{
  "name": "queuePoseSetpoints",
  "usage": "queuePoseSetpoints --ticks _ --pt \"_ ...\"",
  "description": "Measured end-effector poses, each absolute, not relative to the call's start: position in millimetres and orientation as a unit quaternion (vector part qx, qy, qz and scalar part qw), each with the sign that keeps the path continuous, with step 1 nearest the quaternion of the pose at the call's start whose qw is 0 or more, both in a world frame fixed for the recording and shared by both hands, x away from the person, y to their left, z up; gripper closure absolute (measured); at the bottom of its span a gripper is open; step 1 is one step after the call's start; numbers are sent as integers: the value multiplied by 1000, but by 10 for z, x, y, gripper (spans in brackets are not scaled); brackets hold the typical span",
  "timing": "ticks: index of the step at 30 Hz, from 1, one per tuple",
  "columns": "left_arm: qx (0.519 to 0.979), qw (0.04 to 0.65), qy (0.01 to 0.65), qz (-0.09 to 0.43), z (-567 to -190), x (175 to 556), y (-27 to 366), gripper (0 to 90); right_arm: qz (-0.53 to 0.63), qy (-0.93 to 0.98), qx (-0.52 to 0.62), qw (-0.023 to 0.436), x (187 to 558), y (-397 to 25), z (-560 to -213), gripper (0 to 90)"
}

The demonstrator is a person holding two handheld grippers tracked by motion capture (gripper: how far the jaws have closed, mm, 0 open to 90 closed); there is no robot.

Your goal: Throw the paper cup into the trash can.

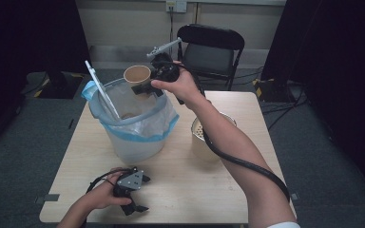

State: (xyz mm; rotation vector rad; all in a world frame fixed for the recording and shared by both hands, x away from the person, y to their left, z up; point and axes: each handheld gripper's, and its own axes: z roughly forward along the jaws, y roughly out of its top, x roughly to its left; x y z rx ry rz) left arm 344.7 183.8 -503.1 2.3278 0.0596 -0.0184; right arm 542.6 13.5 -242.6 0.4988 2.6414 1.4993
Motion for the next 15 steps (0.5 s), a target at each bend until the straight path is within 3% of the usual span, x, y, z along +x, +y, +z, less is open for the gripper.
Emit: queuePoseSetpoints --ticks 9,15 --pt "920 390 17 -4 -5025 3458 1843 0 503 852 147 24 5377 169 -2382 241" --pt "920 390 17 -4 -5025 3458 1843 0 505 850 148 17 5350 189 -2372 174"
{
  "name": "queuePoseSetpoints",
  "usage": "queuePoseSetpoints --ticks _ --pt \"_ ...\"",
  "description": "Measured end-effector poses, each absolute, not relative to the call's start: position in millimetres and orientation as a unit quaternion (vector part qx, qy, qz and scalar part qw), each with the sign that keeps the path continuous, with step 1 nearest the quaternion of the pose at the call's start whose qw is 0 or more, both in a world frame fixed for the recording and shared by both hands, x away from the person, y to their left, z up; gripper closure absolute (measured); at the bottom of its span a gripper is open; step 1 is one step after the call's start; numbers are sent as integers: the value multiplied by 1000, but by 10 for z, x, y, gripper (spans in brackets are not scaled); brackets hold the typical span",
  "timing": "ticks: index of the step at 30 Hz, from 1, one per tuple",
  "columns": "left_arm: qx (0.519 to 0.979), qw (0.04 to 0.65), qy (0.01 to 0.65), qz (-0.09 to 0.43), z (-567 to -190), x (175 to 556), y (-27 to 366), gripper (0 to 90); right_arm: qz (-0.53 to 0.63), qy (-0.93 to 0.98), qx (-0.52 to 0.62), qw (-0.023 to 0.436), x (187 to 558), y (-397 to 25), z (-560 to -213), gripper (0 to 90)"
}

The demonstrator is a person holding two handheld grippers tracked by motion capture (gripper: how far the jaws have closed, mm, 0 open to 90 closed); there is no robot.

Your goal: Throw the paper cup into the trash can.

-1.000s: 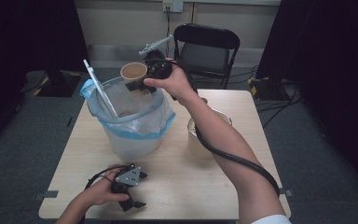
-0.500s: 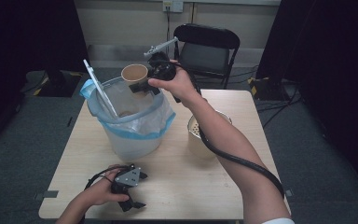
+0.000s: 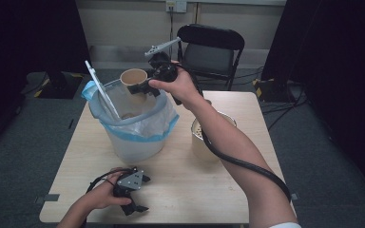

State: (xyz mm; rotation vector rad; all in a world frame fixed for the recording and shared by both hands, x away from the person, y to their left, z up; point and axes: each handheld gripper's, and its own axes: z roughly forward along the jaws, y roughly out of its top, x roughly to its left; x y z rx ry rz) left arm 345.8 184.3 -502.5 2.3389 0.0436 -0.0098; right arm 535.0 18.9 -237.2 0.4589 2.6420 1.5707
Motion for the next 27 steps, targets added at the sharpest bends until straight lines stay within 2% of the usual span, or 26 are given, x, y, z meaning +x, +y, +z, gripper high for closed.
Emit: queuePoseSetpoints --ticks 10,27 --pt "921 388 17 -3 -5022 3458 1843 0 499 854 145 26 5307 86 -2355 169" --pt "920 392 17 3 -5020 3458 1843 0 488 860 149 27 5086 -470 -2450 155"
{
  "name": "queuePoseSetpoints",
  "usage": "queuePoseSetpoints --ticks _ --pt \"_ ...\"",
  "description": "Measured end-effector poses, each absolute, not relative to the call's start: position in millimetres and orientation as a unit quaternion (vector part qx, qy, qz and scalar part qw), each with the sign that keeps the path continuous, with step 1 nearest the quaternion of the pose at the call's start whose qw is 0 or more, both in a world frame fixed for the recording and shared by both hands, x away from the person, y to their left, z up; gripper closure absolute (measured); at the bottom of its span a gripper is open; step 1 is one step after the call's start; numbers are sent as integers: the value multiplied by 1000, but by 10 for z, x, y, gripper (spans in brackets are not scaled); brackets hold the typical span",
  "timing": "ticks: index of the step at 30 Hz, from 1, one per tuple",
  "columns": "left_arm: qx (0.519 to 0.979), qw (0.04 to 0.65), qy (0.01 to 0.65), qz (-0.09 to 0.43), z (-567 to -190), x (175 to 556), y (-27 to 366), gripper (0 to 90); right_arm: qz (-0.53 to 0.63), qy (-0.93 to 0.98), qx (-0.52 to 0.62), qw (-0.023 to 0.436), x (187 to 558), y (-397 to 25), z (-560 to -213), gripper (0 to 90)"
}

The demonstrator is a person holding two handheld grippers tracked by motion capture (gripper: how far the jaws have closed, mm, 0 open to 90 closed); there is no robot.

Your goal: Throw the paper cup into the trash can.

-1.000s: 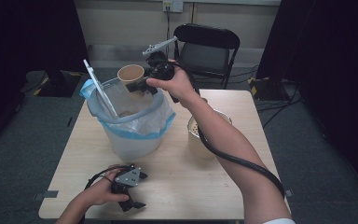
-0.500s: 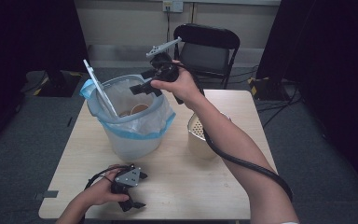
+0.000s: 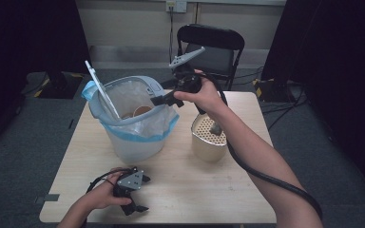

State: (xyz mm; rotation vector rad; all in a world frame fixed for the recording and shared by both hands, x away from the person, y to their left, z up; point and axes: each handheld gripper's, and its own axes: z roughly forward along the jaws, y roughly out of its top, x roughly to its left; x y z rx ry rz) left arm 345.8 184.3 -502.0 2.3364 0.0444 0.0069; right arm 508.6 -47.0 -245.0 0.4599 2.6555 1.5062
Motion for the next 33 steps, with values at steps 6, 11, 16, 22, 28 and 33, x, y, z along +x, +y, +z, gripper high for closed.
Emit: queuePoseSetpoints --ticks 6,11,16,22,28,33 --pt "921 390 14 4 -5019 3463 1846 0 488 858 157 34 5004 -725 -2465 148" --pt "918 395 20 1 -5025 3453 1841 0 485 859 160 39 4912 -901 -2513 146" --pt "921 389 14 4 -5018 3463 1845 0 480 860 166 47 4837 -1024 -2585 146" --pt "921 390 15 4 -5019 3462 1845 0 470 865 169 53 4744 -1156 -2720 146" --pt "919 393 17 2 -5023 3458 1842 0 464 867 175 51 4685 -1245 -2874 146" --pt "917 399 24 1 -5033 3448 1836 0 464 866 179 51 4620 -1292 -2993 147"
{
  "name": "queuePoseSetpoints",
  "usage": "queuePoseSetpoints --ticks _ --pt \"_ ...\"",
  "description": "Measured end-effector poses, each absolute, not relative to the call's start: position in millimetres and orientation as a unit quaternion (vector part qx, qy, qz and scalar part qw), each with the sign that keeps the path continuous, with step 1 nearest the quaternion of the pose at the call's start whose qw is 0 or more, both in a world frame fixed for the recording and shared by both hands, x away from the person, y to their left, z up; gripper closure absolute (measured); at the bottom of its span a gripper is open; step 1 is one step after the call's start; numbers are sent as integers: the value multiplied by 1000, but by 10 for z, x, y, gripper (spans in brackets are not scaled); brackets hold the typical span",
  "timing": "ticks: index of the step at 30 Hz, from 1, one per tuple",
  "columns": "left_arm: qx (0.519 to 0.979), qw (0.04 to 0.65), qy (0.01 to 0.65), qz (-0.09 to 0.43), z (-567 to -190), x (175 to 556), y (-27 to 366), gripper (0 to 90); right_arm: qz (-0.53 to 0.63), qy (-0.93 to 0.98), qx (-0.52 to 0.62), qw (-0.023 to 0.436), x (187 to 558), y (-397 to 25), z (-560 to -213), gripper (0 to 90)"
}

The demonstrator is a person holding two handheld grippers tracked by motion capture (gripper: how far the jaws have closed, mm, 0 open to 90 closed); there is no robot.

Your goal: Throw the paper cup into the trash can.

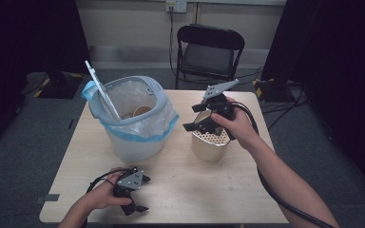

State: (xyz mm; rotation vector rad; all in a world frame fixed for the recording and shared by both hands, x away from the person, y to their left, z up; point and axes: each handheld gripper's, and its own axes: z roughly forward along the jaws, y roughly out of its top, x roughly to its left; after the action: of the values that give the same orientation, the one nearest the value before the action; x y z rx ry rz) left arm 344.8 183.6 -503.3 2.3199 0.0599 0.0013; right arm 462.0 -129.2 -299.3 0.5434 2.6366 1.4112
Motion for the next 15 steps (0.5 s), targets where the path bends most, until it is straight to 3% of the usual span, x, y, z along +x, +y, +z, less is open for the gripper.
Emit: queuePoseSetpoints --ticks 15 --pt "920 391 18 -3 -5027 3458 1842 0 448 877 166 42 4346 -1366 -3372 147"
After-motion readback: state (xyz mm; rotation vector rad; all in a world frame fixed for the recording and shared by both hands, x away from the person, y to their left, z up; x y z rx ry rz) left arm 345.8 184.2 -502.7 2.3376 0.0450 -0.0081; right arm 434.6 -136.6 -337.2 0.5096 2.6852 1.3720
